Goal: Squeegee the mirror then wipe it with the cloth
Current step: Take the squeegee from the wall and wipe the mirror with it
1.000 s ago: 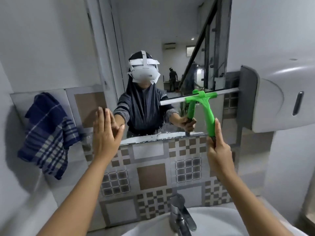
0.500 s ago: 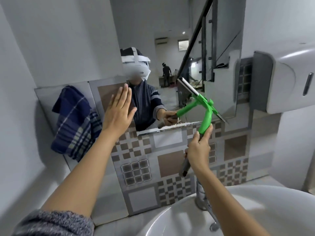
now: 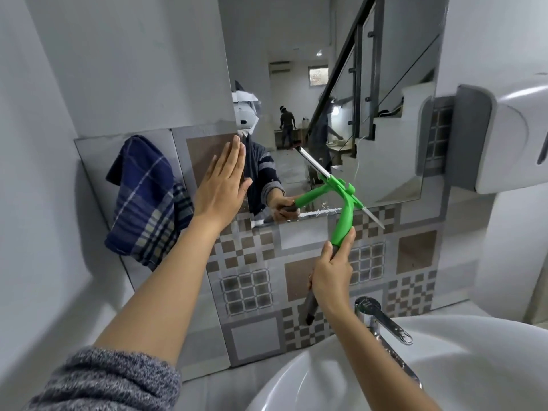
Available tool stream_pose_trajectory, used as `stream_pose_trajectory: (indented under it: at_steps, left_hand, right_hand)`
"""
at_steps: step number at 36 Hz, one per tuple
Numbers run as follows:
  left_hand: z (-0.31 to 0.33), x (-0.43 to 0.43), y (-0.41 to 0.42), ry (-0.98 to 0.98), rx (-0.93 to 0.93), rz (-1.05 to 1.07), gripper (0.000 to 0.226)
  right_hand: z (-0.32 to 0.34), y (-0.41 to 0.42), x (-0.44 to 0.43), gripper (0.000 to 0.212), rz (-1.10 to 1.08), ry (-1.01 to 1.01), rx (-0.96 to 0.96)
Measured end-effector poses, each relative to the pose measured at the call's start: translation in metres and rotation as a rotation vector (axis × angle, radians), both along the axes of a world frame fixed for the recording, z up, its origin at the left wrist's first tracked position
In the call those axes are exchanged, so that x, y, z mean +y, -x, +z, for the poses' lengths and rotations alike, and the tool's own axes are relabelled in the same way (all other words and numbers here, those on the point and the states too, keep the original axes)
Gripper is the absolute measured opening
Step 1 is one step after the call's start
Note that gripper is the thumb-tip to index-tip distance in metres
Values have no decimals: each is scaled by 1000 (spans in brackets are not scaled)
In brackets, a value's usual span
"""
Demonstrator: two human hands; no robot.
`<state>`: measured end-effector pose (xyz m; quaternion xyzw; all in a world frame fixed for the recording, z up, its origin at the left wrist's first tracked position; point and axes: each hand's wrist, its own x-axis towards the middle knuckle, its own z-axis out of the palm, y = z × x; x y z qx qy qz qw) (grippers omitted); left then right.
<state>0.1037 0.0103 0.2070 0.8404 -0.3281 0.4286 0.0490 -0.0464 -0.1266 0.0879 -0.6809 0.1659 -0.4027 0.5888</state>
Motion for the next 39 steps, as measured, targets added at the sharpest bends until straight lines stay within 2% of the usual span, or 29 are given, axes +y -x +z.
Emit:
stream_pose_trajectory:
  at_steps: [22,34,39]
  left_hand:
    - [-2,-1,-2,35,-13,-54,63]
    - [-2,-1,-3,39,-25,-40,62]
    - [-4,-4,-1,67,-19,-35,62]
  right_hand:
    - [-41,-3,32,64,-6,152,53]
    - [-65,8,24,67,16,332,173]
    - [-75,17,14,72,19,429,292]
